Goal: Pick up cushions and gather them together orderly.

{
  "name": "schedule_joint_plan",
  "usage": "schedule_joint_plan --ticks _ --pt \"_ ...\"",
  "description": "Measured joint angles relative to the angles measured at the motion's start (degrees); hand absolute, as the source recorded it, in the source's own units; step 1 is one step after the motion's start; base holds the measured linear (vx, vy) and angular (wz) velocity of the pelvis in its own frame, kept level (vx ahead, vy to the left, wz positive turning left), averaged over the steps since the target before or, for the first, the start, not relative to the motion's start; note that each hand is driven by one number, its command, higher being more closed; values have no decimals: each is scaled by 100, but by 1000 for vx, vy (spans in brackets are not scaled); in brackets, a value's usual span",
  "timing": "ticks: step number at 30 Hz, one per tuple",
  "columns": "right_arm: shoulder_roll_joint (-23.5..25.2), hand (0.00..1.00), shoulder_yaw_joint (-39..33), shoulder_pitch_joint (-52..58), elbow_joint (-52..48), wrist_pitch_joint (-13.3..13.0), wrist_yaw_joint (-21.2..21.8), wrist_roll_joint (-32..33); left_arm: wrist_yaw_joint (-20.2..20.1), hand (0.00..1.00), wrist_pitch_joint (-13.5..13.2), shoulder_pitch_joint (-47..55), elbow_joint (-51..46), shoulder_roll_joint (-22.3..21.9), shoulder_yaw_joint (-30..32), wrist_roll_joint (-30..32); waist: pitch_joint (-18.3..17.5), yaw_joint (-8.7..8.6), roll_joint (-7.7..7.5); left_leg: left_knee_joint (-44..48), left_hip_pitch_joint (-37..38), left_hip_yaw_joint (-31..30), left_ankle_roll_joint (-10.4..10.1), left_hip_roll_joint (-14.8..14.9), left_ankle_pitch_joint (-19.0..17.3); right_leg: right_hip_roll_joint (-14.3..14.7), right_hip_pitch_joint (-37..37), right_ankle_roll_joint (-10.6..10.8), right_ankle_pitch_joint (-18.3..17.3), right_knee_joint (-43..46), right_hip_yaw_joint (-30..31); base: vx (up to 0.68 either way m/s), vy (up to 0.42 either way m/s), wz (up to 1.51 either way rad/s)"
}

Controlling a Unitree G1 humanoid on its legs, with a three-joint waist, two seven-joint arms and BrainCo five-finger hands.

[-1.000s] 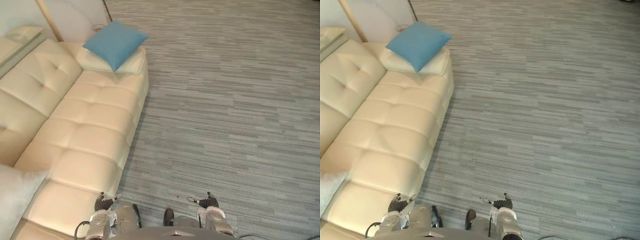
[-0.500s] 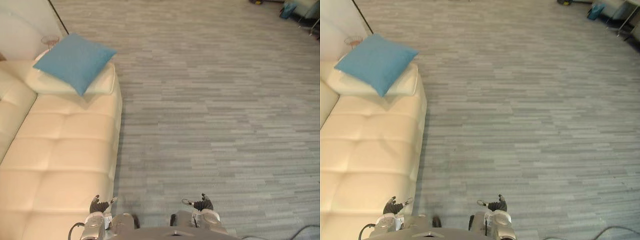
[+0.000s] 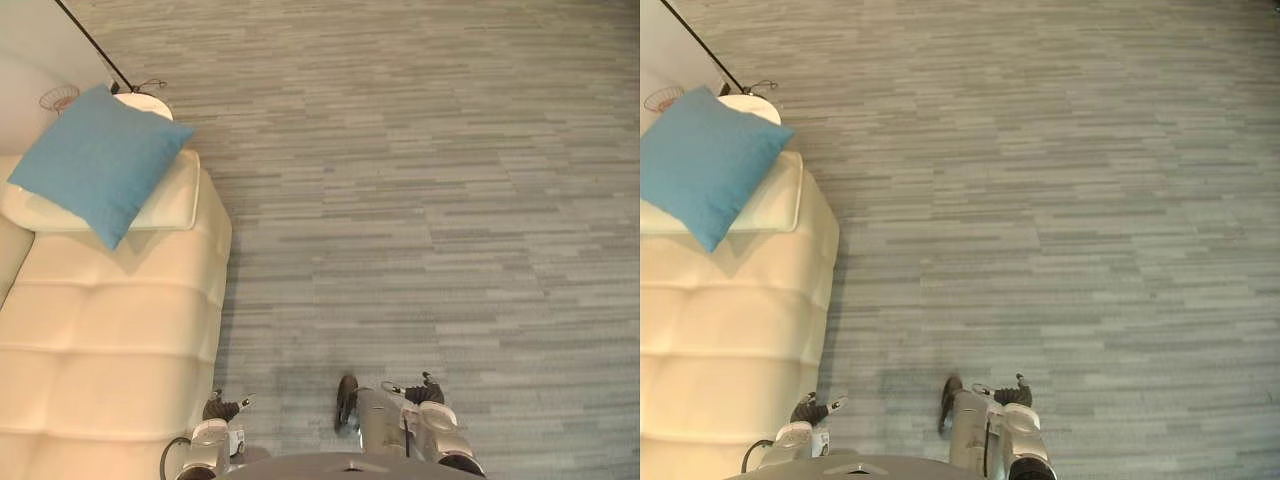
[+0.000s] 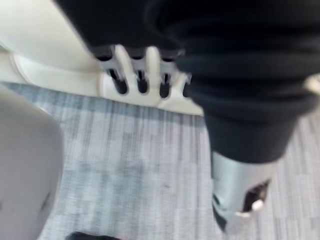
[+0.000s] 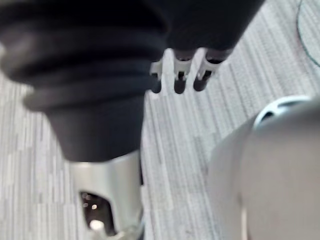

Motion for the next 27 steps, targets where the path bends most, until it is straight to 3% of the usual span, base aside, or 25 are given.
schedule_joint_plan --ticks 1,3,5,7,9,10,11,12,13,15,17,18,19,21,22,24,27 --pt "46 0 82 -10 2 -1 -3 5 0 0 -4 11 -101 17 32 -13 26 77 -22 713 -456 148 48 105 -194 79 422 -26 -105 -217 -3 401 -117 -10" --pt "95 0 86 -31 2 -2 -11 59 5 0 -19 68 -261 29 31 -31 49 166 -95 771 -984 509 124 89 -451 88 1004 30 -197 -598 -2 383 -36 4" --pt "87 0 85 -27 1 0 -15 104 9 0 -53 152 -429 0 73 -125 30 204 -55 -208 -1504 1065 322 36 -770 79 1553 113 -240 -1115 -23 457 47 13" --pt "85 0 46 -22 2 3 -21 103 11 0 -82 150 -444 -33 118 -129 28 235 -76 -1444 -1636 1402 344 -122 -798 -4 1820 293 -215 -1362 -115 368 92 20" --pt "67 0 -141 -33 13 5 -50 94 7 0 -117 133 -439 -58 151 -132 26 318 -87 -3306 -1624 1728 335 -402 -373 -132 2097 494 -340 -1554 -171 400 173 19" --pt "55 0 -165 -35 33 7 -85 91 5 0 -122 118 -435 -79 199 -149 25 352 -107 -3740 -1628 1741 402 -521 155 -199 2239 629 -423 -1613 -183 585 266 2" --pt "59 0 -155 -48 109 17 -93 79 8 0 -122 113 -409 -89 230 -168 -20 426 -178 -3861 -1469 1828 617 -642 587 -267 2364 704 -475 -1675 -95 510 220 -3" --pt "47 0 -158 -79 211 16 -97 64 5 0 -126 95 -380 -72 236 -171 -64 428 -212 -3864 -1436 1853 772 -735 505 -318 2424 701 -474 -1738 -48 528 209 -2" --pt "96 0 -128 -117 369 40 -82 18 -15 0 -138 94 -377 5 252 -191 -115 423 -354 -3667 -1460 1847 986 -854 289 -443 2492 675 -302 -1822 112 528 228 17" --pt "141 0 -132 -77 424 49 -73 -12 -22 0 -156 93 -376 44 321 -232 -150 464 -454 -3331 -1444 1823 1096 -936 12 -575 2536 723 -197 -1546 280 506 241 26" --pt "124 0 -137 -49 471 48 -60 -23 -20 0 -150 97 -284 82 277 -233 -160 455 -464 -3264 -1136 1641 1087 -1080 -368 -746 2200 966 -106 -109 360 414 192 39" --pt "126 0 -128 -18 465 47 -58 -24 -21 0 -145 91 -202 134 176 -234 -159 392 -492 -3281 -979 1480 1095 -1187 -476 -900 1794 1349 145 992 431 433 159 75" --pt "127 0 -116 40 462 47 -48 -24 -24 0 -125 91 -161 212 59 -227 -154 308 -540 -3267 -809 1264 1113 -1310 -554 -1018 1420 1531 267 2083 582 495 134 109" --pt "114 0 -81 248 398 38 5 -25 -23 0 -63 102 -131 242 11 -225 -154 276 -558 -3358 -382 901 1163 -1478 -666 -1020 854 1398 99 3386 738 364 51 118" --pt "88 0 -80 332 246 16 14 -20 -20 0 -22 121 -134 234 -26 -222 -147 269 -511 -3545 -61 598 1159 -1548 -810 -939 476 1194 -130 3656 760 350 -30 125" --pt "94 0 -89 427 140 -36 13 -17 -22 0 -9 94 -138 230 -51 -217 -161 243 -537 -3611 169 108 1138 -1615 -962 -767 -7 1094 -396 3349 816 329 -97 132" --pt "91 0 -195 513 75 -75 14 -7 -10 0 -9 100 -114 236 -37 -168 -178 137 -555 -3637 401 -797 965 -1626 -1161 -348 -296 932 -566 1572 1304 256 -214 156"
